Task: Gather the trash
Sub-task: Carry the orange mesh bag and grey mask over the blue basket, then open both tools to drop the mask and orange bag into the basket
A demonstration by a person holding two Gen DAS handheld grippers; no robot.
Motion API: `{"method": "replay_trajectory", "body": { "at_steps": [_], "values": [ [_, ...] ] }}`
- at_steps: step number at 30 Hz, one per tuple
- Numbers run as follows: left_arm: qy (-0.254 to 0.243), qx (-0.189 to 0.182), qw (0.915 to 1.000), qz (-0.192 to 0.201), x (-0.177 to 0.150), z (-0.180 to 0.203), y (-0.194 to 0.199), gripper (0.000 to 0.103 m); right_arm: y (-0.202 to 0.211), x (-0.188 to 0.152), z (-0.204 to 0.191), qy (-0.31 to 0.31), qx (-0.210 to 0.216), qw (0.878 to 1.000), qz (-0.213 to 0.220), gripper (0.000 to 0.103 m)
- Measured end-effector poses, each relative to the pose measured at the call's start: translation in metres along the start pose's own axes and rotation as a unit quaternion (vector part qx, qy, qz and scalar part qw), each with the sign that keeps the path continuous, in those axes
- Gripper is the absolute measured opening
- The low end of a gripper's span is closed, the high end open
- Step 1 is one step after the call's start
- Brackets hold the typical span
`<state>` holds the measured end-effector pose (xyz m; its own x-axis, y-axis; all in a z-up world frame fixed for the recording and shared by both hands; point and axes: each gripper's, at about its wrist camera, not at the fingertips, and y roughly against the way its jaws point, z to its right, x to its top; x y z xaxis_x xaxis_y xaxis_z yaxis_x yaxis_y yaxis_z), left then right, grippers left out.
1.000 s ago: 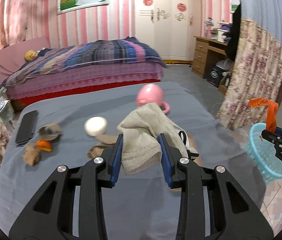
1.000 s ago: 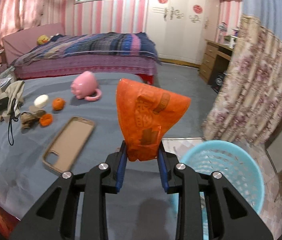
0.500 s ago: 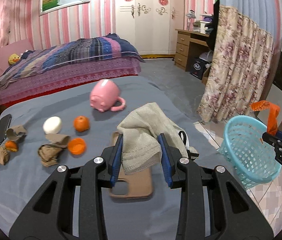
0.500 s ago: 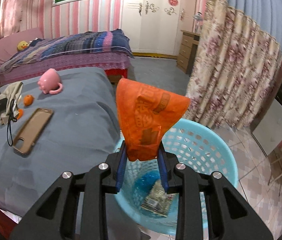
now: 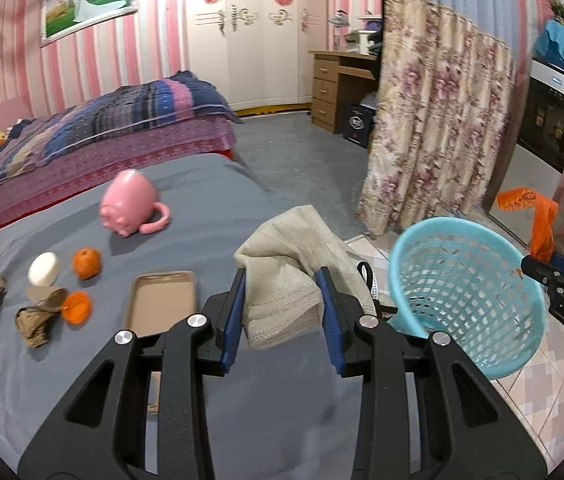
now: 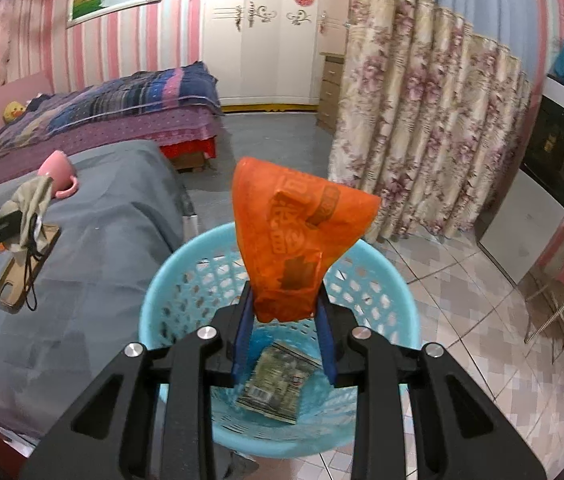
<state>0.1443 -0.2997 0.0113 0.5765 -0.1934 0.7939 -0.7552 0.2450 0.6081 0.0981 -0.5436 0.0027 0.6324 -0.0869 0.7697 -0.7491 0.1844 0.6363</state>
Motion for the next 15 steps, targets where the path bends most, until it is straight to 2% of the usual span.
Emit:
{"method": "replay_trajectory", "body": {
  "at_steps": [8,15],
  "values": [
    [-0.024,-0.047,0.9986,-0.001,0.002,0.049,-0.023,0.033,-0.002,-0.008,0.031,-0.027,-0.013,1.000,-0.002,0.029],
    [-0.048,-0.063,0.9968,-0.003,0.005,0.088,-0.047,0.033,-0.005,-0.015,0.057,-0.052,-0.025,0.998,-0.002,0.029]
  ]
}}
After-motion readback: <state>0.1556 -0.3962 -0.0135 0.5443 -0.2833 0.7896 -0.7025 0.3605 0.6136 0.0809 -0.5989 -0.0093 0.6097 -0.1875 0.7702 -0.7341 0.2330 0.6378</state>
